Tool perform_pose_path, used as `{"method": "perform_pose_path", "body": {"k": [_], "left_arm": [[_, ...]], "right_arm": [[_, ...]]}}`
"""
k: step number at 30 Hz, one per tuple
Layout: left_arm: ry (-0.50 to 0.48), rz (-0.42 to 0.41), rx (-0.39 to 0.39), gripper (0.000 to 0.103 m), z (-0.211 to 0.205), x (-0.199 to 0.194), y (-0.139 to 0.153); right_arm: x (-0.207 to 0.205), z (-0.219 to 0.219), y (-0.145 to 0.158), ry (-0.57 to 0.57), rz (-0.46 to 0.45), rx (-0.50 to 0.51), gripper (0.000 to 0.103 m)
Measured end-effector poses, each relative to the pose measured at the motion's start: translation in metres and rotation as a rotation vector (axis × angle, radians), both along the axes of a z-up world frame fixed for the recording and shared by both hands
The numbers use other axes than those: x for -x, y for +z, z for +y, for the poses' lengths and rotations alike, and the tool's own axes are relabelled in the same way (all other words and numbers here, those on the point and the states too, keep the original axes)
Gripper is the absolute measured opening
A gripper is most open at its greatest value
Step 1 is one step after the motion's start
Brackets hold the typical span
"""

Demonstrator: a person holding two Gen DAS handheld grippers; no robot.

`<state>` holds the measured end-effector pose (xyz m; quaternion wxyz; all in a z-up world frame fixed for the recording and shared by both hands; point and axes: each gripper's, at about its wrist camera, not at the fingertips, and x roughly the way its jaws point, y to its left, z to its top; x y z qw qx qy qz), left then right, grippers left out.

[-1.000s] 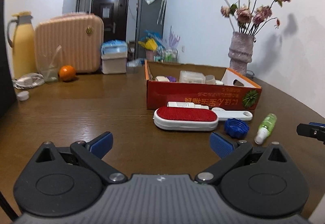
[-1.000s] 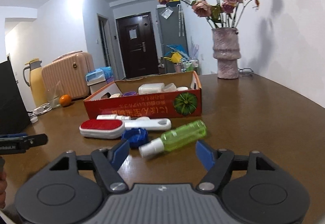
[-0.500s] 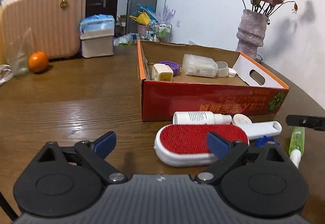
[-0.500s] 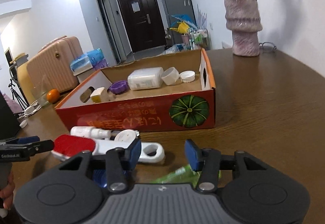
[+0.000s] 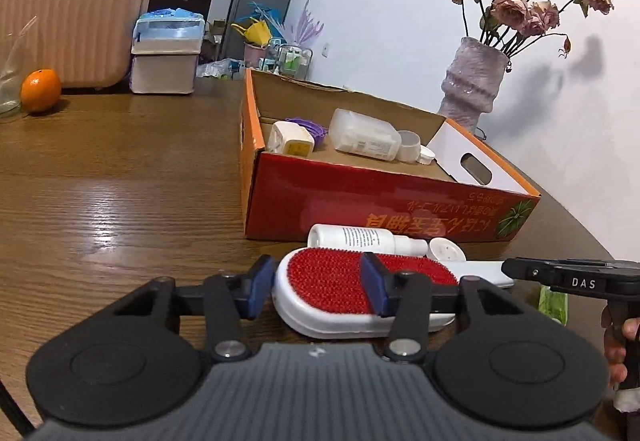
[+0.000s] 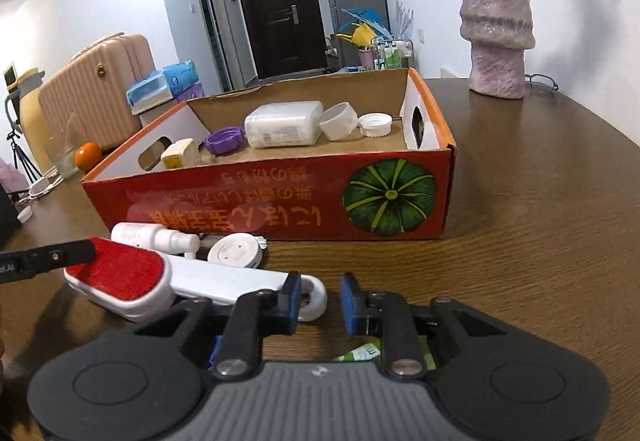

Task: Organize rigid objects
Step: 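Lift and carry the lint brush and white handle with both tools into the red box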

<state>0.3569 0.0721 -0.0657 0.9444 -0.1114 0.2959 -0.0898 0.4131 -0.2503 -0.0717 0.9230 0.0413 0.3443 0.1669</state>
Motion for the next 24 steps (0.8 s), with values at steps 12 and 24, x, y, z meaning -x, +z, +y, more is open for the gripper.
{"method": "perform_pose_path", "body": {"k": [12, 24], "left_arm": [[0.063, 0.018, 0.045, 0.046, 0.001, 0.019, -0.003], [0.138, -0.136, 0.056, 0.045, -0.007, 0.094, 0.05]], "right_arm": [[0.002, -0.003, 0.001, -0.03, 0.016, -0.098, 0.012], [0.082, 0.001, 0.054, -0.079, -0.184, -0.132, 0.012]]}}
